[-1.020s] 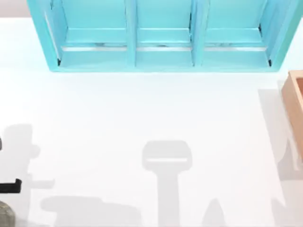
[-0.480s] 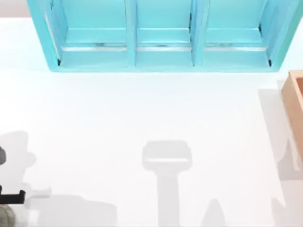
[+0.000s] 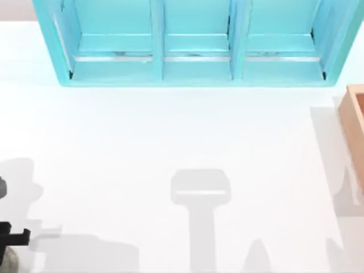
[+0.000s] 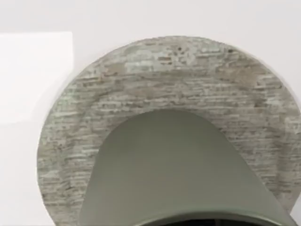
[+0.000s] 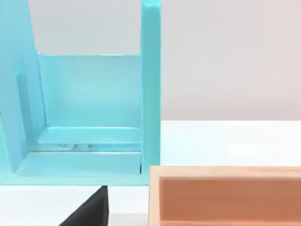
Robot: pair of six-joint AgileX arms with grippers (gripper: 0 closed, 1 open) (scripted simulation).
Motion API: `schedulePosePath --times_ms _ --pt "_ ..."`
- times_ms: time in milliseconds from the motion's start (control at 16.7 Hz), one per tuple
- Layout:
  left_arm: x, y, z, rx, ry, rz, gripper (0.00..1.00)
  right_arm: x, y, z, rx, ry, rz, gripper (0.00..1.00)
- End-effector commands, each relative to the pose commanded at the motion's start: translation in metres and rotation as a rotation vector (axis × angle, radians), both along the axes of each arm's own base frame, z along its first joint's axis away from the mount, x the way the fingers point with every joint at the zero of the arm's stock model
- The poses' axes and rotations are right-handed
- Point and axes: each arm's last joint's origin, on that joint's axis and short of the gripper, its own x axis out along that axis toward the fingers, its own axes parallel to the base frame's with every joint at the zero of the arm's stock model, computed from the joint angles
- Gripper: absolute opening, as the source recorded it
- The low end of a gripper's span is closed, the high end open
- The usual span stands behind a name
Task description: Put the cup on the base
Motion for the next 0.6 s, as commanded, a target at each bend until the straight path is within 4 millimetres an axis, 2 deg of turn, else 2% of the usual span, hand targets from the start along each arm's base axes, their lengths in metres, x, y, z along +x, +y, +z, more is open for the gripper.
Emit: schedulePosePath --times_ms 240,600 --pt "0.0 0.0 0.0 0.0 0.0 0.0 0.98 0.0 0.0 0.0 0.0 0.0 0.0 1.0" --pt "0.0 0.0 0.0 0.0 0.0 0.0 1.0 0.0 0.0 0.0 0.0 0.0 0.0 1.0"
